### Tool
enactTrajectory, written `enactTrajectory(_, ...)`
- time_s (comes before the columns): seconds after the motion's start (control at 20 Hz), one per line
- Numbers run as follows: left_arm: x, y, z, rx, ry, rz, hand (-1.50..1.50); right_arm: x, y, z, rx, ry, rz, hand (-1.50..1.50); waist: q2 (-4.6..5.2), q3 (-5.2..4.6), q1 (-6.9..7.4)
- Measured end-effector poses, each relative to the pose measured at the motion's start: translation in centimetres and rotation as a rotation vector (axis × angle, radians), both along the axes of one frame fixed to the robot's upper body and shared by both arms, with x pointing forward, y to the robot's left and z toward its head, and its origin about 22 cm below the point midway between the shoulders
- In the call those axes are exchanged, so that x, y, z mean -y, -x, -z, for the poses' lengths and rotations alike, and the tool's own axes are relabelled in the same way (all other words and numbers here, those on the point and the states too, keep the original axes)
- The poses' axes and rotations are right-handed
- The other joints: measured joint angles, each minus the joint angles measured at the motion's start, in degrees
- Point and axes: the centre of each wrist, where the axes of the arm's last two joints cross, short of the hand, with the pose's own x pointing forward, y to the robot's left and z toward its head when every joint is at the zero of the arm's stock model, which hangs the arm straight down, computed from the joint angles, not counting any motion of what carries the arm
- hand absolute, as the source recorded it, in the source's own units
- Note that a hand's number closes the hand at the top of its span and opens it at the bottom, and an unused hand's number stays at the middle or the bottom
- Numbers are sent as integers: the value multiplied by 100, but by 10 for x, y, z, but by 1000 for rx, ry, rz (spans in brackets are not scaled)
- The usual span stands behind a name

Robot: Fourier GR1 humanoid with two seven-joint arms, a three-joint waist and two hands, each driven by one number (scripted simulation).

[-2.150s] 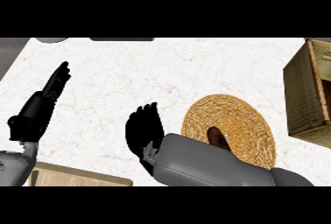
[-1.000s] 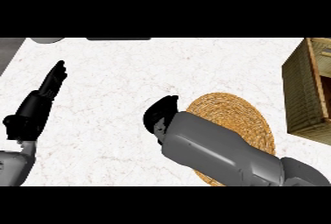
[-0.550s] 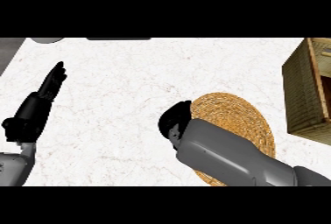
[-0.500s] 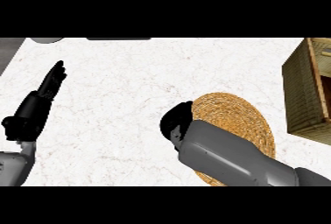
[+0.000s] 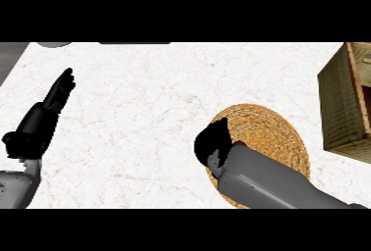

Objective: Pick the sweet potato from the placemat and place it in the basket

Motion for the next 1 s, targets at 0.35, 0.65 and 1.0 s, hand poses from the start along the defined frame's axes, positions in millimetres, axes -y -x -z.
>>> enactTrajectory(0.35, 7, 0, 3, 1, 1, 5, 0, 13, 9, 13, 15, 9, 22, -150, 10, 1, 23)
enactTrajectory(0.65, 5, -4, 0, -2, -2, 5, 0, 24, 14, 19, 18, 12, 37, -150, 12, 1, 26)
enactTrajectory(1.0, 4, -2, -5, -6, -2, 8, 0, 32, 13, 29, 34, 44, 66, -150, -3, -2, 49)
